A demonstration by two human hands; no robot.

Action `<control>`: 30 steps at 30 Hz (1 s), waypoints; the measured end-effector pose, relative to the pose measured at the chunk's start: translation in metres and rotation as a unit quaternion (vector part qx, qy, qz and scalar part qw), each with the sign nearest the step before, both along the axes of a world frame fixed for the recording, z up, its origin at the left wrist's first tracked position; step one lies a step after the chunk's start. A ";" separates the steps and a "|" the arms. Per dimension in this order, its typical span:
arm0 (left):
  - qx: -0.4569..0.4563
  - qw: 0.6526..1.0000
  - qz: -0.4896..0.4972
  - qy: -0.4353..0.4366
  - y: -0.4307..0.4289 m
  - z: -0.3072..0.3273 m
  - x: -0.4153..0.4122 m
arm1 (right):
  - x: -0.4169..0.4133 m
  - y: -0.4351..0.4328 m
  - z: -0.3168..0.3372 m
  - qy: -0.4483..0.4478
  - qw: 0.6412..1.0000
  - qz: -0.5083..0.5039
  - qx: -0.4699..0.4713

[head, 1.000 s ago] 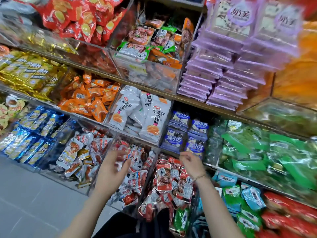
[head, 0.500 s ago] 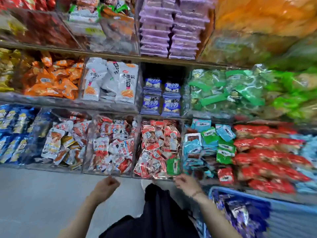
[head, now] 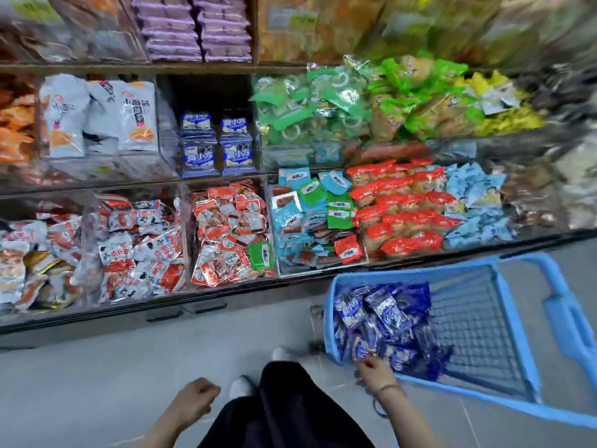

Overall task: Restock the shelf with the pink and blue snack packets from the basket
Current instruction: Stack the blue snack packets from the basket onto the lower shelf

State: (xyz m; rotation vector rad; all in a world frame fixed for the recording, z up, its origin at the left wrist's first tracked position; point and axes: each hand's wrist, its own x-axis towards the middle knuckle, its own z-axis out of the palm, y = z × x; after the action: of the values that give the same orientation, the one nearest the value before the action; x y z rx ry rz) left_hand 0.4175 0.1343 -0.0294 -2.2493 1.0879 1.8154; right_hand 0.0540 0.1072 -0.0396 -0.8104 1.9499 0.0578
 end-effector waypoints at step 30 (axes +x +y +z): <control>-0.123 0.981 0.068 -0.137 -0.011 -0.085 -0.369 | -0.295 -0.043 -0.111 0.085 0.873 0.476 0.064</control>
State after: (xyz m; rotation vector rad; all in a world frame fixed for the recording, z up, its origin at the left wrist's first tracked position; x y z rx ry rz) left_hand 0.0486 0.1231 -0.1140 -2.6763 1.1866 1.4175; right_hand -0.2412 0.0637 -0.1501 -1.6413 1.4953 0.8589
